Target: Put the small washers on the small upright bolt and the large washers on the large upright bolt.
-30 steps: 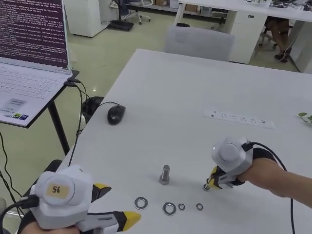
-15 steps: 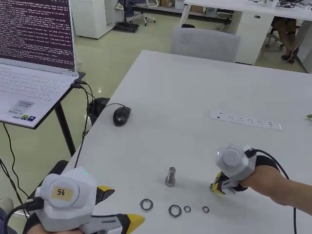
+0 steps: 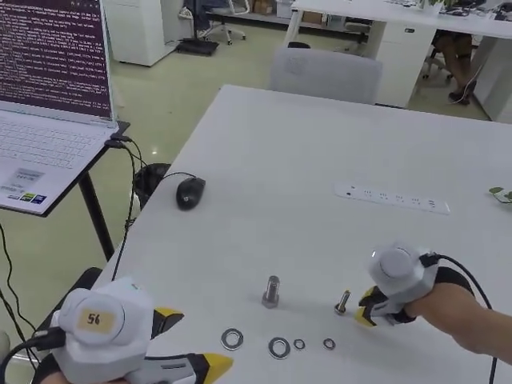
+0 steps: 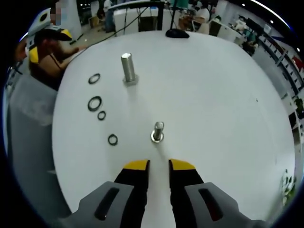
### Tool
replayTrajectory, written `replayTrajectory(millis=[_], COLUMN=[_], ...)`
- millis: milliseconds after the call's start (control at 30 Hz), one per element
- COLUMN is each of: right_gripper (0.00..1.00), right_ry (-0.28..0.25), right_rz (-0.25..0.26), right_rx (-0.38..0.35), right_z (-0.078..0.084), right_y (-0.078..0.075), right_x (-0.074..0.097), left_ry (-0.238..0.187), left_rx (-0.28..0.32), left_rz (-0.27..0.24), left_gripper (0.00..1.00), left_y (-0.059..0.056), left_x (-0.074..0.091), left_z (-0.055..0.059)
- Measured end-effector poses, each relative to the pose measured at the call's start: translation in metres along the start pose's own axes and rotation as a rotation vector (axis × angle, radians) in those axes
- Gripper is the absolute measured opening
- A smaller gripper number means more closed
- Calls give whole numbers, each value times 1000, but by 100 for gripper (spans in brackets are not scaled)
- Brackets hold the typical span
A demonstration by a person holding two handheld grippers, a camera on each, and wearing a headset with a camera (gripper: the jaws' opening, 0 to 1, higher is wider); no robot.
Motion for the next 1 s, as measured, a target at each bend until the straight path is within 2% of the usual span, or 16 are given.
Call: replayTrajectory(millis=[33, 200, 300, 500, 600, 833, 1000], right_gripper=[17, 17, 17, 18, 19, 19, 19], right_ry=[14, 22, 9, -34, -48, -68, -56], right_rz=[-4, -22, -40, -89, -101, -116, -125], right_rx=[-3, -23, -10, 58, 82, 111, 143], right_z=[6, 21, 19, -1, -11, -31, -34], right_y=[3, 15, 25, 47, 54, 59, 58], right_x=[0, 0, -1, -9, -16, -26, -26], left_ry=[2, 1, 2, 3, 3, 2, 1], left_rx=[-3, -6, -8, -15, -17, -13, -9], left_rz=[1, 5, 9, 16, 16, 7, 0], left_gripper=[61, 61, 61, 61, 61, 61, 61], left_y=[0, -2, -3, -6, -7, -5, -3], left_x=[0, 0, -1, -3, -3, 1, 2], left_z=[0, 0, 0, -2, -2, -2, -1])
Point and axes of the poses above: the centre of the closed fingertips' face, and the gripper's own axes: x roughly backward along the fingers, y roughly to its left, z roughly out of its underside, the point moved 10 cm from there along x, roughly backward along the fingers, and after that the axes turned 7 degrees about x, right-handed, at the moved point
